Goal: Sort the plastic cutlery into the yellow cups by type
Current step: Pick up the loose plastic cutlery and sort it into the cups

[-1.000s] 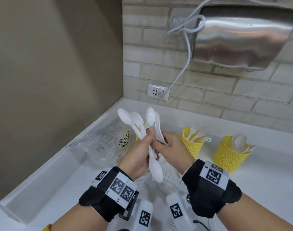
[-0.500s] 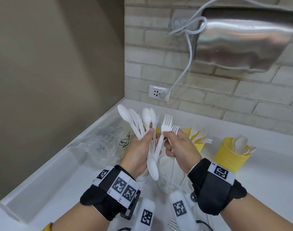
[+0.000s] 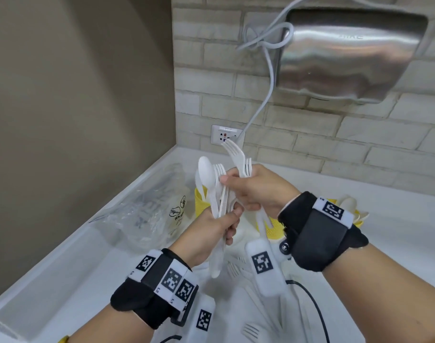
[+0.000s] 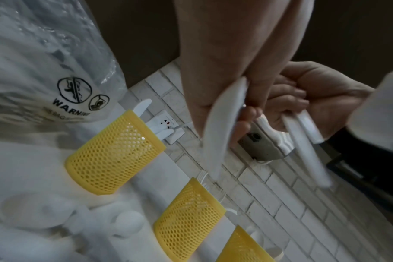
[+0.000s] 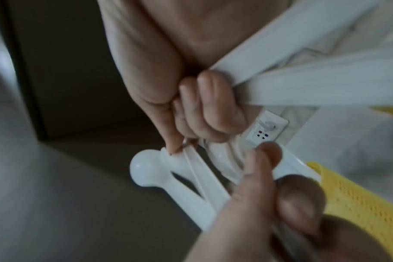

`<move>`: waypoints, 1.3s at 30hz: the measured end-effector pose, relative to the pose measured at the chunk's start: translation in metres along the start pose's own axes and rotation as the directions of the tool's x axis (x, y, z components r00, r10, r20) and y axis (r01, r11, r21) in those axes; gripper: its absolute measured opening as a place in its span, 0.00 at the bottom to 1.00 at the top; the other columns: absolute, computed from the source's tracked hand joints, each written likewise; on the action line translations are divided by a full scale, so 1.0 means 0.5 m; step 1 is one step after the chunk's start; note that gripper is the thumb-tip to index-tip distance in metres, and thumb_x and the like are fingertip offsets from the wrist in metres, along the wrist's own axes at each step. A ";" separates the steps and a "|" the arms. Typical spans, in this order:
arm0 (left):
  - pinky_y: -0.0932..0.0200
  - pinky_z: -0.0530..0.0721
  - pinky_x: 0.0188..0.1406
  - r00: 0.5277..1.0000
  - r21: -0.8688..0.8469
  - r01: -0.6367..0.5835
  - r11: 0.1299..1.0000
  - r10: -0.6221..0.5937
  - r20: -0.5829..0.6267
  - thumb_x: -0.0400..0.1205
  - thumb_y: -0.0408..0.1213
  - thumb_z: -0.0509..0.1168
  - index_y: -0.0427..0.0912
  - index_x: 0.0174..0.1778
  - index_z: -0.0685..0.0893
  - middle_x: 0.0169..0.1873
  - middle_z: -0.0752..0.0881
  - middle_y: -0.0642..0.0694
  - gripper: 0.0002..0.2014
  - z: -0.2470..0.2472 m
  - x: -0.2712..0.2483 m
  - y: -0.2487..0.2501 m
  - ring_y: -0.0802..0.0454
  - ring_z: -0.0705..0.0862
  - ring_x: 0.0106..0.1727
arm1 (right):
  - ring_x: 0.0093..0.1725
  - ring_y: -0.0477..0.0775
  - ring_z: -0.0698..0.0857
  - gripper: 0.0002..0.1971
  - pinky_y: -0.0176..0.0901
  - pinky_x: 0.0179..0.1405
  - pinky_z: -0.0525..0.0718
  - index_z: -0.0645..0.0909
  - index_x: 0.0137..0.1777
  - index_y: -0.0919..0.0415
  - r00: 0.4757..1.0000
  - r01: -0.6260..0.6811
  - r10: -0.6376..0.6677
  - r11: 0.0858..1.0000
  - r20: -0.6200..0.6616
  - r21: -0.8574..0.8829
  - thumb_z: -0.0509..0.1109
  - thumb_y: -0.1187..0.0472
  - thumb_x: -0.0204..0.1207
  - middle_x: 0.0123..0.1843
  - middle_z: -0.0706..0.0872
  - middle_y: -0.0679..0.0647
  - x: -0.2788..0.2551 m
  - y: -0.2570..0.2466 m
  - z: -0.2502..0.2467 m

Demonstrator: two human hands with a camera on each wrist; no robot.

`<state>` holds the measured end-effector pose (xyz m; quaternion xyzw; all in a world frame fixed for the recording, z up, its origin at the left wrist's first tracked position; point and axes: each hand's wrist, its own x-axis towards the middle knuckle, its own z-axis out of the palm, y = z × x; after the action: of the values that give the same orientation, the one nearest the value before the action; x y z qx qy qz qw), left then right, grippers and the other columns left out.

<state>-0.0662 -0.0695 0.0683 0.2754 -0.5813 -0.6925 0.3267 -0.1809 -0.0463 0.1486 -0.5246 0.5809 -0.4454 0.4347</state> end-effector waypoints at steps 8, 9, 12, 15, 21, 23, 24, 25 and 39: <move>0.68 0.65 0.17 0.994 -0.033 0.080 0.996 -0.082 -0.068 0.86 0.38 0.56 0.42 0.38 0.76 0.19 0.68 0.56 0.11 -0.007 0.016 -0.029 0.60 0.63 0.18 | 0.22 0.41 0.69 0.14 0.32 0.21 0.67 0.69 0.34 0.52 0.731 0.556 -0.360 0.807 -0.580 0.199 0.59 0.61 0.83 0.26 0.70 0.45 0.002 -0.051 -0.088; 0.69 0.65 0.17 0.994 -0.059 0.074 0.996 -0.079 -0.078 0.86 0.39 0.55 0.43 0.38 0.75 0.18 0.67 0.56 0.11 -0.008 0.017 -0.029 0.60 0.63 0.18 | 0.26 0.42 0.72 0.13 0.33 0.26 0.72 0.70 0.35 0.52 0.669 0.599 -0.421 0.793 -0.613 0.109 0.57 0.60 0.84 0.29 0.72 0.47 0.000 -0.054 -0.105; 0.66 0.69 0.19 0.997 -0.142 0.047 0.989 -0.056 -0.059 0.86 0.40 0.55 0.41 0.39 0.76 0.19 0.69 0.54 0.11 -0.013 0.019 -0.022 0.58 0.65 0.19 | 0.31 0.47 0.81 0.10 0.38 0.35 0.81 0.71 0.41 0.52 0.600 0.616 -0.422 0.786 -0.680 0.055 0.55 0.58 0.84 0.34 0.79 0.52 0.017 -0.027 -0.152; 0.62 0.74 0.25 0.999 -0.205 0.040 0.978 -0.035 0.029 0.85 0.41 0.55 0.40 0.42 0.77 0.22 0.73 0.50 0.11 -0.008 0.019 -0.015 0.56 0.70 0.21 | 0.28 0.44 0.80 0.06 0.37 0.33 0.81 0.71 0.45 0.54 0.547 0.582 -0.377 0.813 -0.748 0.016 0.57 0.60 0.84 0.33 0.78 0.54 0.053 0.037 -0.178; 0.61 0.79 0.29 0.994 -0.297 0.065 0.953 -0.034 0.108 0.85 0.41 0.54 0.42 0.44 0.78 0.24 0.77 0.49 0.11 -0.013 0.018 -0.002 0.55 0.74 0.24 | 0.42 0.41 0.86 0.18 0.32 0.48 0.83 0.69 0.69 0.67 0.696 0.264 -0.259 0.960 -0.669 -0.096 0.63 0.66 0.80 0.53 0.82 0.60 0.125 0.181 -0.190; 0.61 0.79 0.30 0.995 -0.323 0.059 0.944 -0.029 0.098 0.85 0.40 0.53 0.42 0.44 0.78 0.23 0.77 0.49 0.11 -0.016 0.020 0.002 0.55 0.74 0.24 | 0.55 0.57 0.83 0.23 0.46 0.59 0.79 0.68 0.67 0.62 0.766 0.130 -0.150 0.988 -0.626 -0.078 0.69 0.70 0.74 0.57 0.82 0.60 0.126 0.209 -0.192; 0.61 0.79 0.30 0.996 -0.339 0.055 0.939 -0.027 0.087 0.85 0.40 0.53 0.42 0.44 0.78 0.24 0.77 0.49 0.11 -0.019 0.022 0.003 0.55 0.75 0.24 | 0.56 0.58 0.80 0.26 0.48 0.59 0.77 0.68 0.67 0.60 0.781 0.104 -0.124 0.992 -0.612 -0.069 0.72 0.71 0.71 0.55 0.80 0.59 0.124 0.213 -0.191; 0.61 0.79 0.31 0.997 -0.358 0.051 0.932 -0.027 0.073 0.86 0.39 0.53 0.41 0.44 0.78 0.24 0.77 0.49 0.11 -0.021 0.025 0.004 0.55 0.75 0.24 | 0.56 0.56 0.77 0.30 0.47 0.59 0.75 0.66 0.68 0.60 0.779 0.094 -0.130 0.991 -0.613 -0.090 0.74 0.70 0.69 0.55 0.77 0.58 0.122 0.211 -0.190; 0.62 0.76 0.38 0.984 -0.470 -0.097 0.877 0.015 -0.176 0.85 0.38 0.57 0.45 0.40 0.76 0.22 0.73 0.54 0.09 -0.005 0.071 -0.002 0.59 0.72 0.25 | 0.25 0.49 0.86 0.06 0.35 0.25 0.84 0.78 0.43 0.65 0.925 -0.307 0.311 0.950 0.219 -0.053 0.67 0.62 0.78 0.32 0.86 0.58 -0.056 0.145 -0.009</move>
<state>-0.0869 -0.0984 0.0667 0.2263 -0.3713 -0.7789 0.4519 -0.1993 -0.0143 0.0801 -0.4772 0.6073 -0.3041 0.5577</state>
